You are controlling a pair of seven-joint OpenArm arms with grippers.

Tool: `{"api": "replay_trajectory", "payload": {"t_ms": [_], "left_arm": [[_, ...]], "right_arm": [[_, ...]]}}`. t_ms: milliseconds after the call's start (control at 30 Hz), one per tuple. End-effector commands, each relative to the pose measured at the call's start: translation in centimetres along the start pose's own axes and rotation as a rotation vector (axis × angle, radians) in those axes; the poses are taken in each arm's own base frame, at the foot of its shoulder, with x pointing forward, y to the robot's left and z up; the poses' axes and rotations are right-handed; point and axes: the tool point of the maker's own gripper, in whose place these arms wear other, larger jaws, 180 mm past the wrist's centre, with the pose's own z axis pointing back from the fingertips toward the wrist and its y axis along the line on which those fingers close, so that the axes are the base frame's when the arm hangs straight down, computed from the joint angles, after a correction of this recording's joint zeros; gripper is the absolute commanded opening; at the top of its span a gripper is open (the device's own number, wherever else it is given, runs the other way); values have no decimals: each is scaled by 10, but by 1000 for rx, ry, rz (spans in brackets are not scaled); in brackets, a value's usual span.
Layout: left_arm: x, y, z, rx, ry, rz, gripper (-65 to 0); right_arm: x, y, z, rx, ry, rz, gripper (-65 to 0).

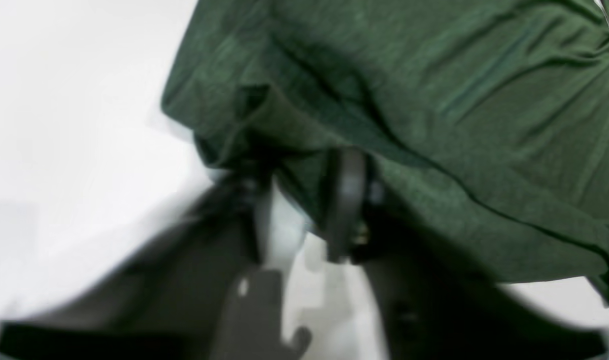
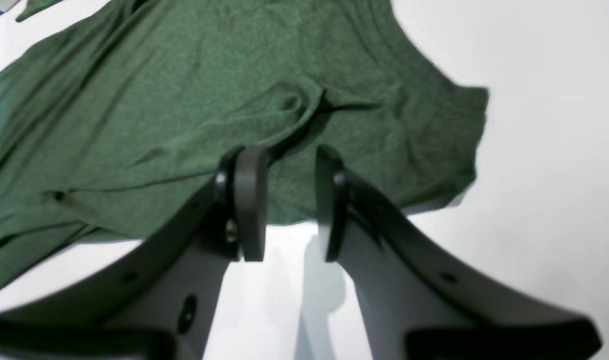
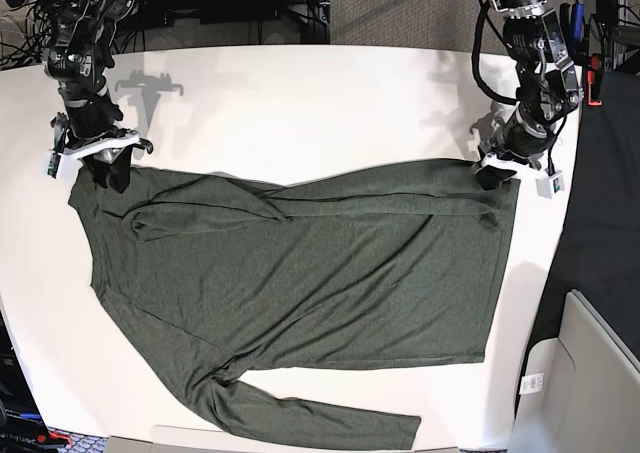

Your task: Fold the T-shirt properly

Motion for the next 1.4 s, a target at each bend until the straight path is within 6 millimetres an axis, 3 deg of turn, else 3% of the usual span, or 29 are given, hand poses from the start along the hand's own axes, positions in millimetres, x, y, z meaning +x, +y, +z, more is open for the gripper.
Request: {"api": "replay_trajectory", "payload": {"t_ms": [0, 67, 233, 400, 533, 900, 1100, 1200, 1367], "left_arm": [[11, -3, 0, -3, -15, -5, -580], [11, -2, 0, 0, -14, -5, -650], [13, 0, 1, 3, -18, -10, -650], [13, -1, 1, 2, -19, -10, -650], [13, 0, 1, 4, -18, -11, -650], [12, 1, 1, 6, -15, -11, -650], [12, 1, 2, 6, -16, -12, -650], [12, 1, 2, 6, -16, -12, -650], [18, 7, 4, 20, -22, -30, -650]], "right_arm": [[12, -7, 6, -10, -45, 3, -478], [4, -14, 9, -27, -6, -3, -477], [1, -37, 16, -90, 38, -19, -473], [5, -45, 17, -111, 27, -28, -349], [-2, -51, 9, -119, 44, -60, -270], [-26, -54, -29, -112, 95, -195, -308], [-36, -64, -38, -143, 97, -294, -311], [-32, -65, -40, -146, 85, -304, -380], [-26, -69, -40, -156, 65, -312, -639]]}}
